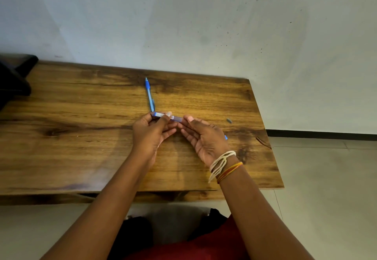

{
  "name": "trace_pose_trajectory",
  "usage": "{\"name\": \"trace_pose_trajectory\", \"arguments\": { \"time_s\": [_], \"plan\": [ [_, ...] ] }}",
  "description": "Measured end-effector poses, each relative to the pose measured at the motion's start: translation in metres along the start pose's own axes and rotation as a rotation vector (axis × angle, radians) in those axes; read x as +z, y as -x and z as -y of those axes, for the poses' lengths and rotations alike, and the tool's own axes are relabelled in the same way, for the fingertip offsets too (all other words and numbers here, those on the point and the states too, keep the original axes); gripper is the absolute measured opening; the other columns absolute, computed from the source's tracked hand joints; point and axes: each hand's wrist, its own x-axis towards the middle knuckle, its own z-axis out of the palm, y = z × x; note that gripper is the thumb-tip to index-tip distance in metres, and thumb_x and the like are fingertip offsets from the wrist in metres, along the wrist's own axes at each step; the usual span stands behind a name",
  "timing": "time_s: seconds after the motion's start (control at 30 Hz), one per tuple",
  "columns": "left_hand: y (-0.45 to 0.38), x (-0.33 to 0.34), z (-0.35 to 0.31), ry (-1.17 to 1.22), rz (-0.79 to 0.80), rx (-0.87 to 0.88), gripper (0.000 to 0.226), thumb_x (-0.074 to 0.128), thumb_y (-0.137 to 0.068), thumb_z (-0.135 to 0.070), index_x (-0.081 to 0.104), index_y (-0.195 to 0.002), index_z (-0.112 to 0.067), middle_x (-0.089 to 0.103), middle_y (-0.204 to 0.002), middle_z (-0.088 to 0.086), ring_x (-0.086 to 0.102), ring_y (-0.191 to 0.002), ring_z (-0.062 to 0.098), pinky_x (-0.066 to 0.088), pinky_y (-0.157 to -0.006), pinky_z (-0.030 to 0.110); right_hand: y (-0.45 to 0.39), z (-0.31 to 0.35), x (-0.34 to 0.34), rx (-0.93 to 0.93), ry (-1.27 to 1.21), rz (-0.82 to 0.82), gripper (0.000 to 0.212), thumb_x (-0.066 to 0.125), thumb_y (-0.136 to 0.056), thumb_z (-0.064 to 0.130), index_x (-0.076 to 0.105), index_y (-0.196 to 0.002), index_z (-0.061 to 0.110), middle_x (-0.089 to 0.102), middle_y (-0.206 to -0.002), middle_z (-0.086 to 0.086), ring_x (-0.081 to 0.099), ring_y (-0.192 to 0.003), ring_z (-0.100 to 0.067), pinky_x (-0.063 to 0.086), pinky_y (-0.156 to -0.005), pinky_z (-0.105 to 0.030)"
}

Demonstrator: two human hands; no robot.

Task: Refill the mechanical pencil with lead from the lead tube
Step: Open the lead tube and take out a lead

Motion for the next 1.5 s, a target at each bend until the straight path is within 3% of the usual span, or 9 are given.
{"name": "trace_pose_trajectory", "arguments": {
  "time_s": [0.27, 0.53, 1.0, 1.27, 1.5],
  "plan": [
    [0.004, 0.003, -0.001, -0.096, -0.016, 0.049, 0.011, 0.069, -0.085, -0.011, 0.065, -0.093, -0.005, 0.072, -0.082, 0.011, 0.072, -0.068, 0.013, 0.061, -0.066, 0.03, 0.0, -0.001, -0.003, 0.032, -0.024, 0.011, 0.009, 0.061, -0.088, -0.001, 0.068, -0.092, -0.004, 0.074, -0.076, -0.013, 0.073, -0.07, -0.019, 0.06, -0.064, -0.023],
    [0.01, 0.006, -0.002, -0.308, -0.036, 0.229, 0.004, 0.07, -0.084, -0.012, 0.066, -0.084, -0.014, 0.072, -0.083, 0.009, 0.072, -0.067, 0.012, 0.059, -0.059, 0.023, 0.003, 0.0, -0.003, 0.112, -0.09, 0.0, 0.011, 0.057, -0.09, -0.003, 0.066, -0.095, -0.006, 0.071, -0.086, -0.018, 0.072, -0.069, -0.019, 0.06, -0.065, -0.023],
    [0.011, 0.005, -0.002, -0.298, -0.063, 0.238, 0.008, 0.071, -0.083, -0.014, 0.067, -0.09, -0.011, 0.073, -0.087, 0.01, 0.073, -0.075, 0.018, 0.058, -0.06, 0.022, 0.005, 0.002, -0.004, 0.142, -0.081, 0.004, 0.013, 0.054, -0.091, -0.003, 0.065, -0.097, -0.007, 0.07, -0.085, -0.019, 0.073, -0.07, -0.02, 0.061, -0.066, -0.024],
    [0.011, 0.004, 0.0, -0.44, -0.053, 0.401, 0.008, 0.073, -0.081, -0.018, 0.068, -0.086, -0.014, 0.072, -0.081, 0.004, 0.072, -0.073, 0.015, 0.058, -0.061, 0.026, 0.006, 0.002, -0.003, 0.151, -0.085, 0.026, 0.013, 0.053, -0.092, -0.003, 0.065, -0.096, -0.006, 0.073, -0.081, -0.016, 0.073, -0.072, -0.019, 0.06, -0.068, -0.023],
    [0.009, 0.004, 0.0, -0.349, -0.061, 0.317, 0.008, 0.072, -0.082, -0.014, 0.067, -0.087, -0.01, 0.073, -0.082, 0.008, 0.073, -0.072, 0.016, 0.058, -0.058, 0.023, 0.006, 0.003, -0.003, 0.139, -0.083, 0.02, 0.012, 0.055, -0.091, -0.003, 0.065, -0.096, -0.007, 0.072, -0.082, -0.018, 0.073, -0.07, -0.019, 0.061, -0.067, -0.023]
  ]
}}
